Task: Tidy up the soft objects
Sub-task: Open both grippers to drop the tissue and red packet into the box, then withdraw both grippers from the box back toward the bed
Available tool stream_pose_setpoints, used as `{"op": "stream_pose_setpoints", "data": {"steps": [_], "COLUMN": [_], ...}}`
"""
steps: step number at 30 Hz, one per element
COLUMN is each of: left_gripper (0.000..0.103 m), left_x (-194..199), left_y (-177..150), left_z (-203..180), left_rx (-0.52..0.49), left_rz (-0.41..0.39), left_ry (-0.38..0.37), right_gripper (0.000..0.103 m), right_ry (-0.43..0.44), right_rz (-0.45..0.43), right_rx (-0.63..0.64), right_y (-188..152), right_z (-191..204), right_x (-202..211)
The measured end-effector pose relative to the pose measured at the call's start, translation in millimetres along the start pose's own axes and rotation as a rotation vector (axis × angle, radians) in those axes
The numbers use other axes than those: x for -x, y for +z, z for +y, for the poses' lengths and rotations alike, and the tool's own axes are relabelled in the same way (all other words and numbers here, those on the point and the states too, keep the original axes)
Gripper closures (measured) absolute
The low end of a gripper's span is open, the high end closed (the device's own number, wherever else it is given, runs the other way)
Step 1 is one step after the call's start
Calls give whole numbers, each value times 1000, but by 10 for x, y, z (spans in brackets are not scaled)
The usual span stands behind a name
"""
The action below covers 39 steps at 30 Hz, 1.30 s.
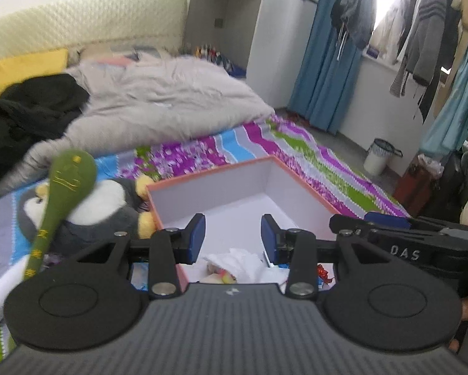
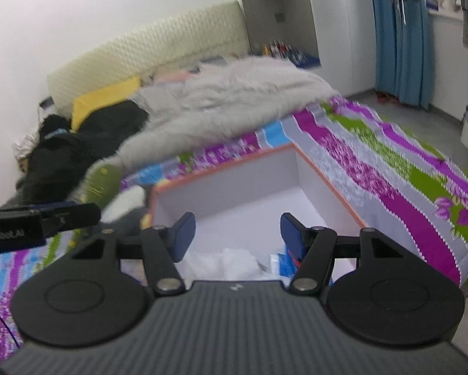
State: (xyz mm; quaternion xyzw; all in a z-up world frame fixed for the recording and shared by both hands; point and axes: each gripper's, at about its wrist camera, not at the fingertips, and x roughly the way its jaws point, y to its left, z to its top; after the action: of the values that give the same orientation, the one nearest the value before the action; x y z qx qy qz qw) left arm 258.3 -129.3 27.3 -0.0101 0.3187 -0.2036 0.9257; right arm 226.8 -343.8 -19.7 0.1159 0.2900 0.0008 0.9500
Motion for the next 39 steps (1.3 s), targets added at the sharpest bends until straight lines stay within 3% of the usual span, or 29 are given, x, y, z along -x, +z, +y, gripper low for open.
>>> {"op": "stream_pose_setpoints", "data": {"steps": [9, 19, 27, 39], "left_gripper": [58, 58, 58, 58], "left_x": [881, 1511, 1767, 1848], "left_y": [-392, -1070, -1557, -2252], "left_z": [186, 541, 778, 1144], "left_rx": [9, 75, 151, 287], "left_rz": [-63, -56, -32, 7], "left_ry": [40, 109, 138, 212], "right_gripper": [40, 40, 40, 40], "right_ry": [60, 132, 181, 244], "right_rz": [-83, -36, 8, 95], "right_rx": [32, 96, 126, 184], "right_y": [-186, -685, -1054, -1570], "right_z": [420, 883, 1163, 1468], "right_x": [605, 877, 950, 858]}}
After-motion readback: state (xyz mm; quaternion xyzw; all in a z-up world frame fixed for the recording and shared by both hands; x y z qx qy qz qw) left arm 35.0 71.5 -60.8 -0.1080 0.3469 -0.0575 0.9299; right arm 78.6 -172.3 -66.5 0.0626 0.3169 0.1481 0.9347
